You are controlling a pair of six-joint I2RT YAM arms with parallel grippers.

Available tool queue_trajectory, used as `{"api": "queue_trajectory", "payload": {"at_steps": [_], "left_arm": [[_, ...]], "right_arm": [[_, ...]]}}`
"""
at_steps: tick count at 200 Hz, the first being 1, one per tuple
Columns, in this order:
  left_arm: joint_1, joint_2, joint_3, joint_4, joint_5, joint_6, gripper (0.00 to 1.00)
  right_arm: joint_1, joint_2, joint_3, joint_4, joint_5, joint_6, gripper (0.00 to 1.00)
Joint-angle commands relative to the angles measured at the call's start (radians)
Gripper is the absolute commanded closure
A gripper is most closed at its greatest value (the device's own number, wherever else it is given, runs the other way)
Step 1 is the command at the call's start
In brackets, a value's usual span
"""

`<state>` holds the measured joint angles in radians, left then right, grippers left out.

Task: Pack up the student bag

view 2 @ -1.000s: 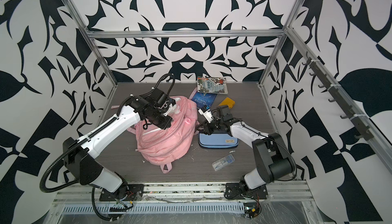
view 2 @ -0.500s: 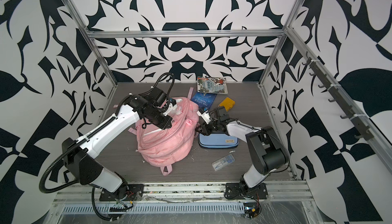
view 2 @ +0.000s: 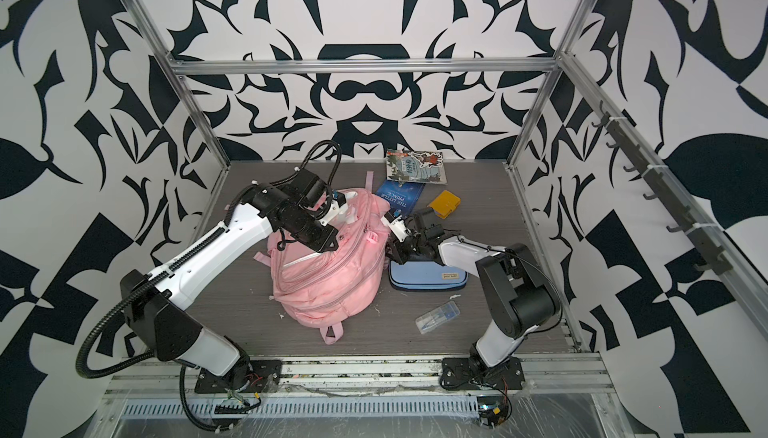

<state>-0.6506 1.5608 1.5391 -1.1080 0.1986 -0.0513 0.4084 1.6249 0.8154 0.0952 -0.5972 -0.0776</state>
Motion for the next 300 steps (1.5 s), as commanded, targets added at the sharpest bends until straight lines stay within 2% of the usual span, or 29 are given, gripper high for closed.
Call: {"api": "queue_trajectory", "payload": {"at_steps": [1, 103, 131, 158, 190, 228, 270, 300], "left_arm": [[-0.004, -0.010, 0.036, 0.004, 0.085, 0.019, 1.00], [0.012, -0.023, 0.016, 0.022, 0.086, 0.013, 1.00], [0.061, -0.025, 0.015, 0.029, 0.069, -0.038, 1.00], [0.106, -0.023, 0.006, 0.040, 0.053, -0.091, 1.00], [0.127, -0.015, 0.008, 0.043, 0.027, -0.140, 1.00], [0.130, -0.008, -0.003, 0.114, 0.067, -0.253, 1.00], [0.123, -0.027, -0.077, 0.186, 0.083, -0.356, 1.00], [0.115, -0.073, -0.142, 0.241, 0.123, -0.365, 1.00]], "right_arm": [[0.005, -0.073, -0.011, 0.060, 0.046, -0.004, 0.78], [0.004, -0.165, -0.043, -0.031, 0.128, -0.051, 0.96], [0.006, -0.204, -0.067, -0.048, 0.177, -0.073, 0.98], [0.029, -0.231, -0.048, -0.147, 0.224, -0.164, 1.00], [0.058, -0.272, -0.022, -0.259, 0.250, -0.239, 1.00], [0.180, -0.265, 0.022, -0.396, 0.316, -0.323, 1.00], [0.203, -0.307, 0.014, -0.360, 0.296, -0.235, 0.95], [0.201, -0.315, -0.006, -0.309, 0.245, -0.155, 0.82]]}}
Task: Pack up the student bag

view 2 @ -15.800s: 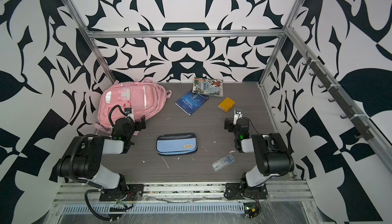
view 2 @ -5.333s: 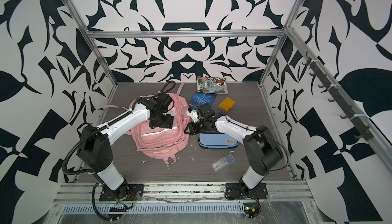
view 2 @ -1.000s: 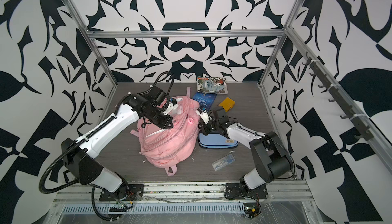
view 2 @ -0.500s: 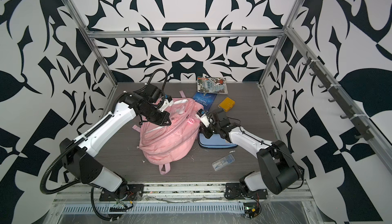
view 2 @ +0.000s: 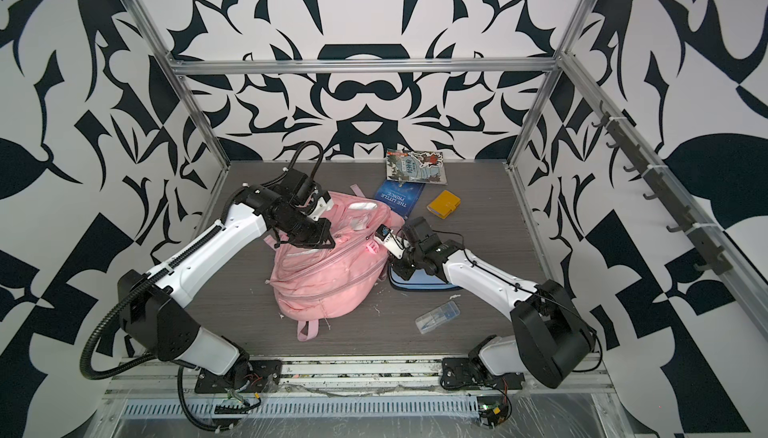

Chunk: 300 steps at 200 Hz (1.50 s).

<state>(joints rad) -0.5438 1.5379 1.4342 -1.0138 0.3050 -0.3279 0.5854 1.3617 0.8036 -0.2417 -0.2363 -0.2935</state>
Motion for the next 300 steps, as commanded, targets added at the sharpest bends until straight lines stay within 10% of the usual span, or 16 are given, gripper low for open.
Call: {"api": "queue_trajectory", "payload": {"at_steps": [1, 123, 300], "left_arm": [[0.007, -0.052, -0.041, 0.149, 0.021, -0.088, 1.00], [-0.004, -0.161, -0.106, 0.158, 0.253, 0.038, 1.00], [-0.002, -0.203, -0.115, 0.137, 0.377, 0.086, 1.00]], "right_arm": [[0.024, -0.052, 0.006, 0.027, -0.118, 0.063, 0.82], [-0.083, -0.104, -0.021, -0.003, -0.142, 0.161, 0.61], [-0.156, -0.104, 0.019, -0.070, -0.372, 0.076, 0.57]]}}
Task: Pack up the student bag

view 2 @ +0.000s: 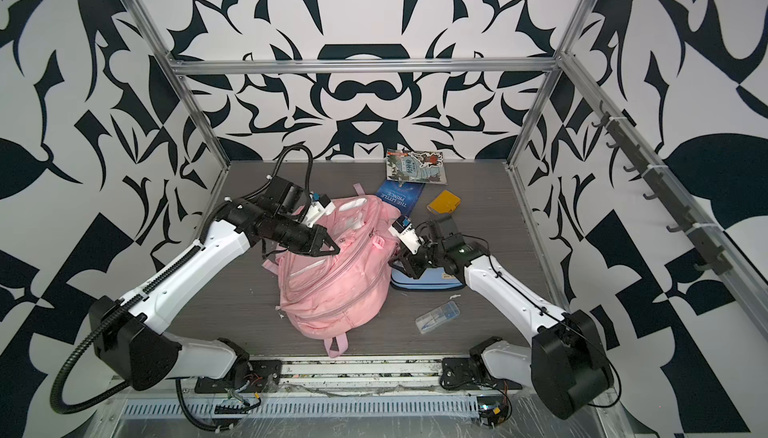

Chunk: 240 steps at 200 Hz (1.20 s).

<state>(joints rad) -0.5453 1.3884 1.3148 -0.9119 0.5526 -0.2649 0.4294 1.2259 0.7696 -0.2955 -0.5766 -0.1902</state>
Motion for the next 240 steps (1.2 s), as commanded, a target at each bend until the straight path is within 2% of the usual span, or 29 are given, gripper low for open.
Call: {"api": "queue_trajectory", "payload": {"at_steps": [1, 53, 124, 186, 240], "left_arm": [[-0.002, -0.053, 0.005, 0.035, 0.130, 0.023, 1.00], [-0.001, -0.046, 0.023, 0.021, 0.149, 0.038, 1.00], [0.006, -0.040, 0.041, -0.010, 0.165, 0.062, 1.00], [0.023, -0.035, 0.038, 0.015, 0.179, 0.051, 1.00], [0.045, -0.003, 0.053, 0.030, 0.148, 0.028, 1.00]], "right_arm": [[0.000, 0.033, 0.054, -0.019, -0.032, -0.028, 0.57], [0.000, 0.069, 0.096, -0.058, -0.066, -0.057, 0.64], [0.000, 0.111, 0.103, -0.060, -0.115, -0.042, 0.61], [0.002, 0.110, 0.094, -0.068, -0.099, -0.054, 0.82], [0.002, 0.100, 0.097, -0.070, -0.047, -0.072, 0.95]]}}
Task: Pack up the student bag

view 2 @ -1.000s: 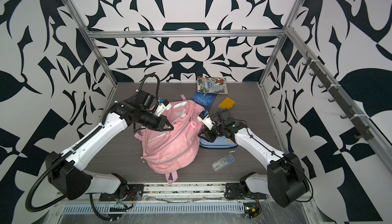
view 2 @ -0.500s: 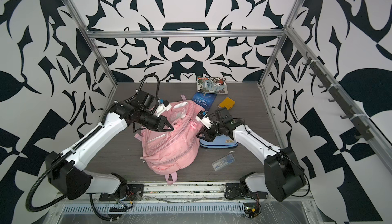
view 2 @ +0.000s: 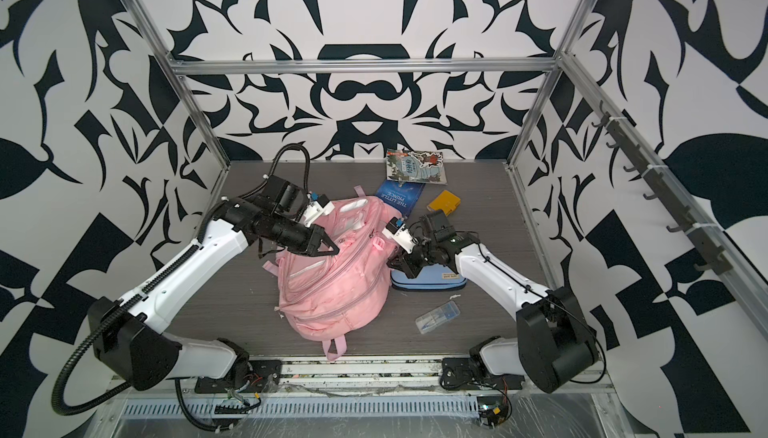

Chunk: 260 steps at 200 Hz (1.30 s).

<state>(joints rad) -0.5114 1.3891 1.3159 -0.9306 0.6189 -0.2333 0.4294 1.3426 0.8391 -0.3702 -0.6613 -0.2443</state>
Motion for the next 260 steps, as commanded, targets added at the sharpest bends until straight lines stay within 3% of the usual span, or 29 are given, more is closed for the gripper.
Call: {"api": "queue_trajectory", "payload": {"at_steps": [1, 55, 113, 161, 196, 220, 240, 249, 260], "left_arm": [[0.011, -0.005, 0.053, 0.049, 0.079, -0.004, 1.00], [0.063, 0.030, 0.044, 0.094, -0.039, -0.102, 1.00], [0.058, 0.071, -0.028, 0.323, -0.074, -0.341, 1.00], [0.063, 0.096, -0.038, 0.369, -0.290, -0.554, 1.00], [0.068, 0.136, -0.001, 0.385, -0.403, -0.688, 1.00], [0.063, 0.173, 0.038, 0.390, -0.405, -0.695, 1.00], [0.048, 0.169, 0.083, 0.318, -0.416, -0.552, 1.00], [0.045, 0.156, 0.098, 0.251, -0.427, -0.475, 0.82], [0.045, 0.129, 0.084, 0.204, -0.421, -0.387, 0.52]], "right_arm": [[0.002, -0.018, 0.026, 0.005, 0.040, -0.018, 0.95], [0.052, -0.094, 0.017, -0.072, 0.112, -0.050, 1.00], [0.305, -0.076, 0.069, -0.104, 0.251, -0.014, 1.00], [0.459, -0.024, 0.113, -0.020, 0.272, 0.078, 1.00], [0.510, -0.002, 0.103, 0.063, 0.265, 0.159, 1.00], [0.509, -0.013, 0.084, 0.091, 0.339, 0.197, 1.00], [0.420, -0.082, 0.023, 0.142, 0.394, 0.288, 1.00], [0.348, -0.117, -0.009, 0.166, 0.377, 0.337, 1.00], [0.272, -0.151, -0.046, 0.184, 0.350, 0.371, 1.00]]}}
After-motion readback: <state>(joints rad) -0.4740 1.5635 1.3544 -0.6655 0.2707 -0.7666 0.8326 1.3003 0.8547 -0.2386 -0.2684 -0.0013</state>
